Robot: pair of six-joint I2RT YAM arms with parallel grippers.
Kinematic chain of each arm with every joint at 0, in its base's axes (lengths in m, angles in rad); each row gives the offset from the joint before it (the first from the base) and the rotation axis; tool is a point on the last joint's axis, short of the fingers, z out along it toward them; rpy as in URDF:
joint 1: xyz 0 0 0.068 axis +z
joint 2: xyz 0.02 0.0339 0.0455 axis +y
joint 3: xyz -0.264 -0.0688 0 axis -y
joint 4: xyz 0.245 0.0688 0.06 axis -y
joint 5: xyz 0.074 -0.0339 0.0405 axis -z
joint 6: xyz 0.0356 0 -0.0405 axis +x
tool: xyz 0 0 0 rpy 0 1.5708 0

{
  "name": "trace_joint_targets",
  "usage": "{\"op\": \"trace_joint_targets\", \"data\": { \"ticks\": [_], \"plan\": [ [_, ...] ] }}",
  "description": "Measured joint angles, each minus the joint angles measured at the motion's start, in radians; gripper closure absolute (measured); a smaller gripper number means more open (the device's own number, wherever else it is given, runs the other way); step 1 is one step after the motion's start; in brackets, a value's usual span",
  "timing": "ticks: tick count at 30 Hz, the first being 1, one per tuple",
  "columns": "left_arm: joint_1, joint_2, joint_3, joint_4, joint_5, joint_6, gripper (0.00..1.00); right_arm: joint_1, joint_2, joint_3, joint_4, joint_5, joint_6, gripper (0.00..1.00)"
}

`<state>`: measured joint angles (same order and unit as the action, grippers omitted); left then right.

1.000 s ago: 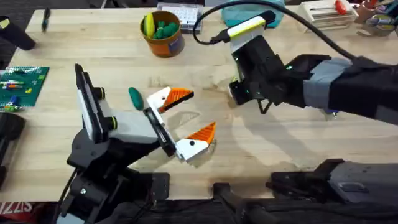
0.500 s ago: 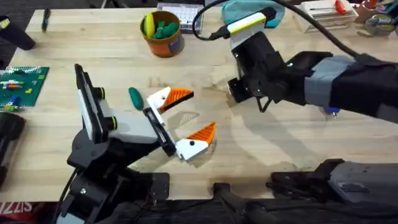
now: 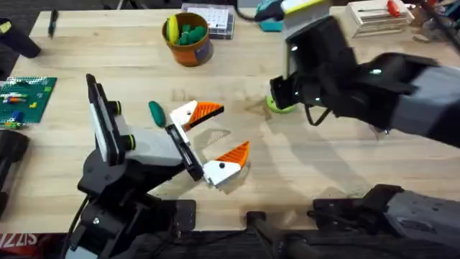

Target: Pick up the gripper from the table and insert it into the empty holder that is missing its gripper. Then pick up a screw, insert it into the mounting hole, and use the screwdriver to tighten it. Finally, clean up the table by picking up the vegetable and placing it into the bucket.

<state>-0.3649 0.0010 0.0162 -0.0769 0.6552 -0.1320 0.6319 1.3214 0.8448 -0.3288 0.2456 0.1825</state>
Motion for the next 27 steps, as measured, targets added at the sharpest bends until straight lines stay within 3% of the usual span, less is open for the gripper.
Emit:
{"op": "trace_joint_targets", "data": {
  "ticks": [12, 27],
  "plan": [
    [0.0, 0.0, 0.0, 0.0, 0.0, 0.0, 0.015, 0.003, -0.174, 0.003, 0.018, -0.011, 0.001, 0.994],
    [0.0, 0.0, 0.0, 0.0, 0.0, 0.0, 0.013, 0.02, -0.182, 0.003, 0.065, -0.052, 0.095, 0.994]
  ]
}}
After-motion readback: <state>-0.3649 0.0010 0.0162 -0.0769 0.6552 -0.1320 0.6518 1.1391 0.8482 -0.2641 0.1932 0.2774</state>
